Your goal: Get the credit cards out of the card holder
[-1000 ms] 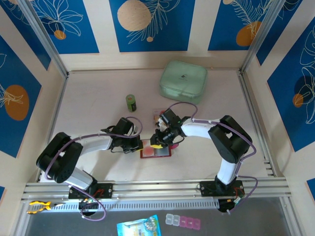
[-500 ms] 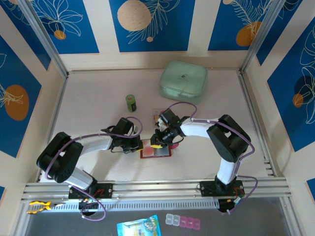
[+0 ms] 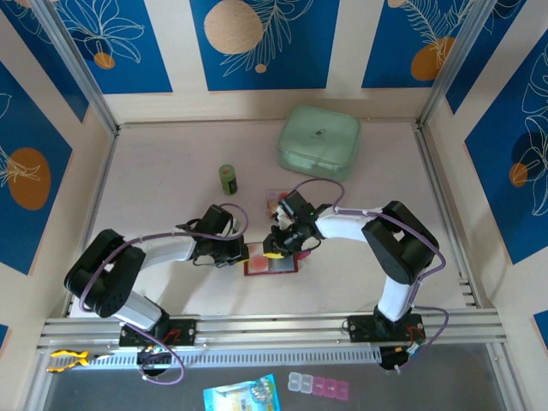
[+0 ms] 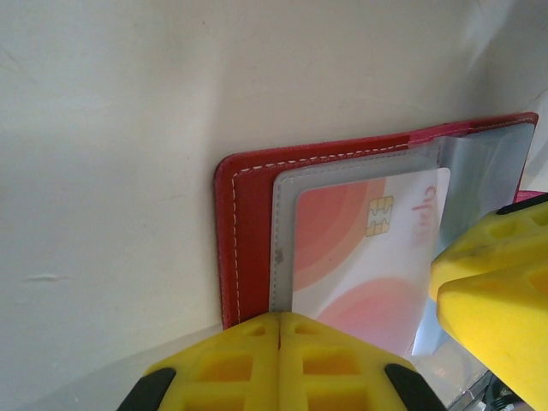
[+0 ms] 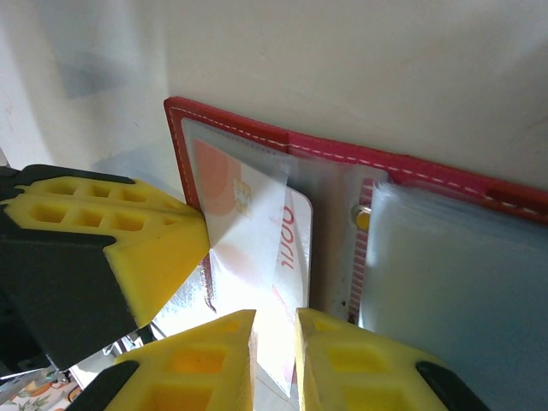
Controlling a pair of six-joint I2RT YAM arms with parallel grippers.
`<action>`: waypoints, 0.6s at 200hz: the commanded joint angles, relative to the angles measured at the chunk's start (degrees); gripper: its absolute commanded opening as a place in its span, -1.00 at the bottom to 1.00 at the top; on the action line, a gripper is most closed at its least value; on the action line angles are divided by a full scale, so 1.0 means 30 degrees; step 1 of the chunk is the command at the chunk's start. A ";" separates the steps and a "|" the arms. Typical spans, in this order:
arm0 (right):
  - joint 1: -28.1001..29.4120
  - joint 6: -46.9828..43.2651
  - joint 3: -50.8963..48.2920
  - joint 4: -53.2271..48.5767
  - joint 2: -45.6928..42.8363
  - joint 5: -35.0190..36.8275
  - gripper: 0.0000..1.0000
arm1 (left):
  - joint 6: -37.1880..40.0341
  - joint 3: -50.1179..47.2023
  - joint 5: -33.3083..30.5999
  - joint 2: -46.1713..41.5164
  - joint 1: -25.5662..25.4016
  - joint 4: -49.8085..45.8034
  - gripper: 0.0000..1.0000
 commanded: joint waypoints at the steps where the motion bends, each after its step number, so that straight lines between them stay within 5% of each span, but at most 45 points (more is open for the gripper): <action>1: -0.0062 -0.0024 -0.0481 0.0185 -0.0528 0.0004 -0.59 | 0.0323 -0.0081 -0.0102 0.0705 0.0163 -0.0791 -0.93; 120: -0.0151 -0.0140 -0.1066 0.0742 -0.1392 0.0089 -0.61 | 0.0476 0.0241 -0.0159 0.0709 0.0165 -0.1258 -0.93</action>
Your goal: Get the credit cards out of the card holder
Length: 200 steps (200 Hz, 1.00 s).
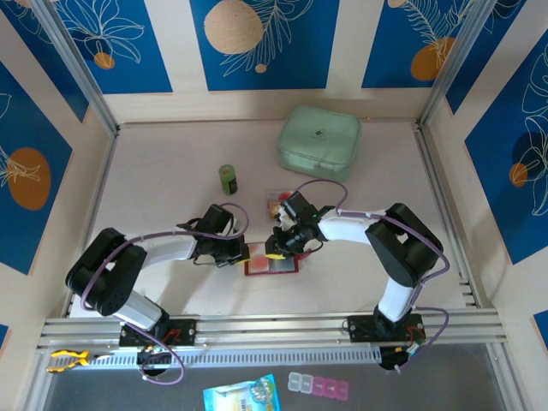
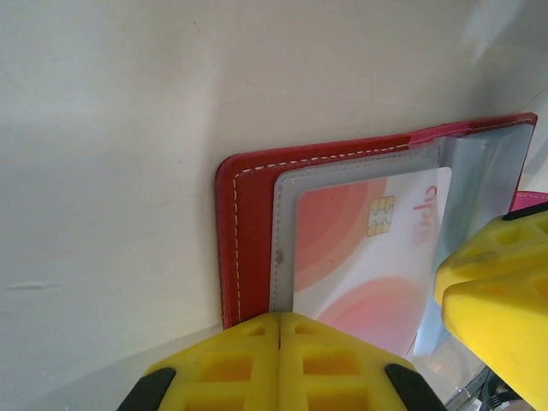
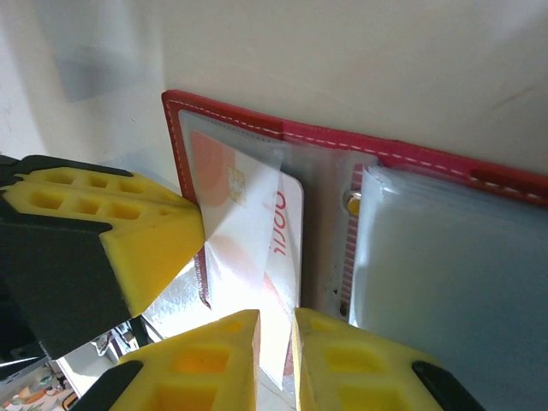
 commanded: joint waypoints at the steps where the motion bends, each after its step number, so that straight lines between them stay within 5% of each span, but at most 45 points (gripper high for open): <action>1: -0.0100 -0.0139 -0.0426 0.0379 -0.0795 -0.0186 -0.61 | 0.0473 0.0067 -0.0385 0.0489 0.0128 -0.1204 -0.93; 119: -0.0012 -0.0170 -0.0281 0.0870 0.0667 -0.0917 -0.63 | 0.0397 0.0169 -0.0390 0.0458 0.0125 -0.1282 -0.93; 200: -0.0100 -0.0219 -0.0406 0.0979 0.0397 -0.0873 -0.84 | 0.0410 0.0378 -0.0375 0.0545 0.0114 -0.1468 -0.92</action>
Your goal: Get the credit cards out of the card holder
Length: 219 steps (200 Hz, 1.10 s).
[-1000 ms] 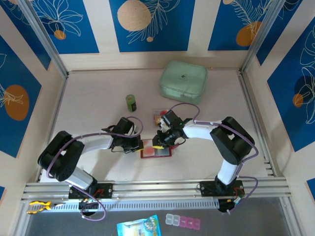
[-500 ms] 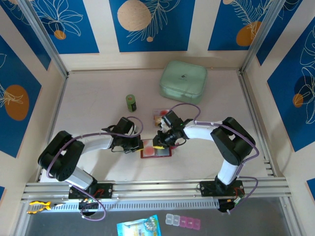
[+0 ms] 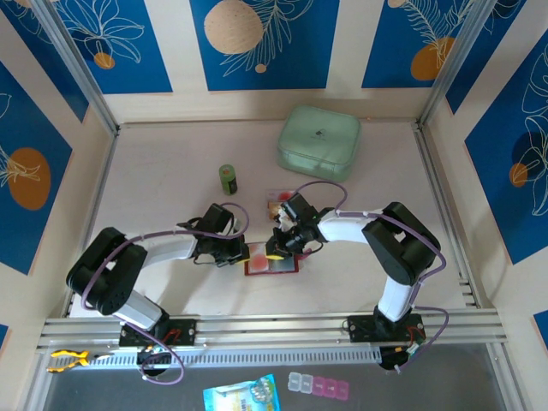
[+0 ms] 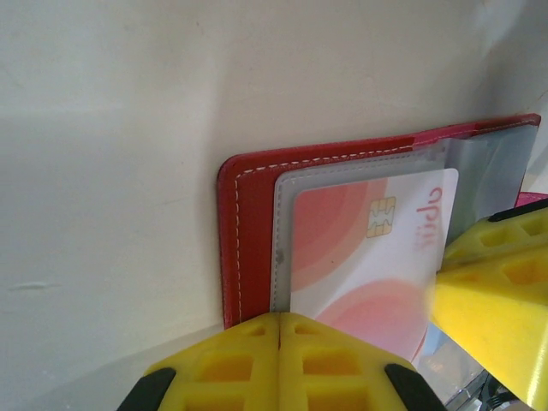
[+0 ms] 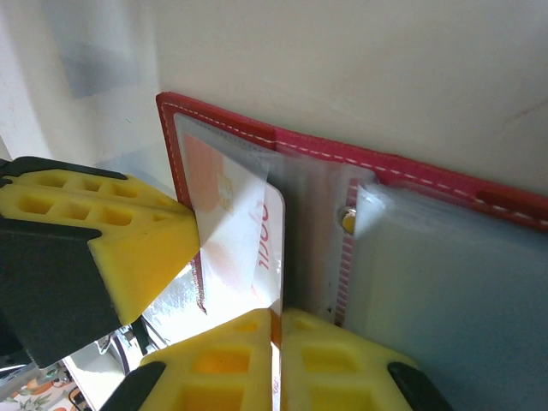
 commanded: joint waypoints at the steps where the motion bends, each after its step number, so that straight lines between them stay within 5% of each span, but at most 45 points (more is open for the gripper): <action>1: -0.0020 -0.0223 -0.0161 0.0055 -0.0098 -0.0338 -0.84 | 0.0410 0.0165 -0.0372 0.0436 0.0120 -0.1157 -0.92; 219: -0.0743 -0.3528 0.1800 -0.7603 -0.2842 0.2859 -0.92 | 0.0140 0.0251 -0.0036 0.0210 0.0111 -0.0937 -0.91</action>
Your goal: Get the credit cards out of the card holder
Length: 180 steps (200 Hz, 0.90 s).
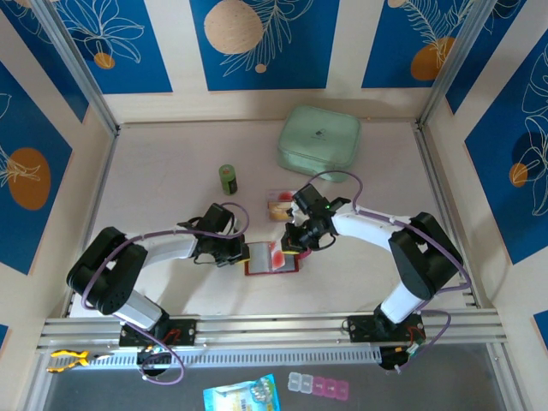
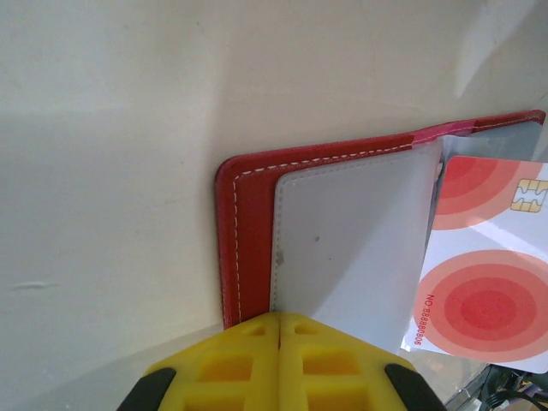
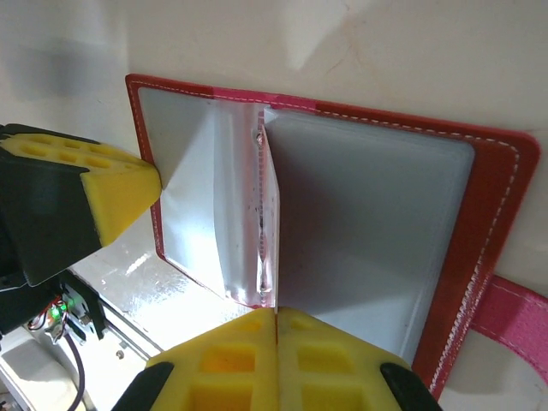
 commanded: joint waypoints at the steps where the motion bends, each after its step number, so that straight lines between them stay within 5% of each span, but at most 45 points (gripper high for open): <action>1: 0.0360 -0.0502 0.0798 -0.1218 0.0163 0.0473 -0.92 | 0.0147 0.0163 -0.0042 0.0155 0.0119 -0.0771 -0.91; 180: 0.1482 0.0050 0.1815 -0.1402 0.1216 0.1198 -0.89 | -0.0991 0.0486 0.1243 0.1040 -0.0895 0.1609 -0.86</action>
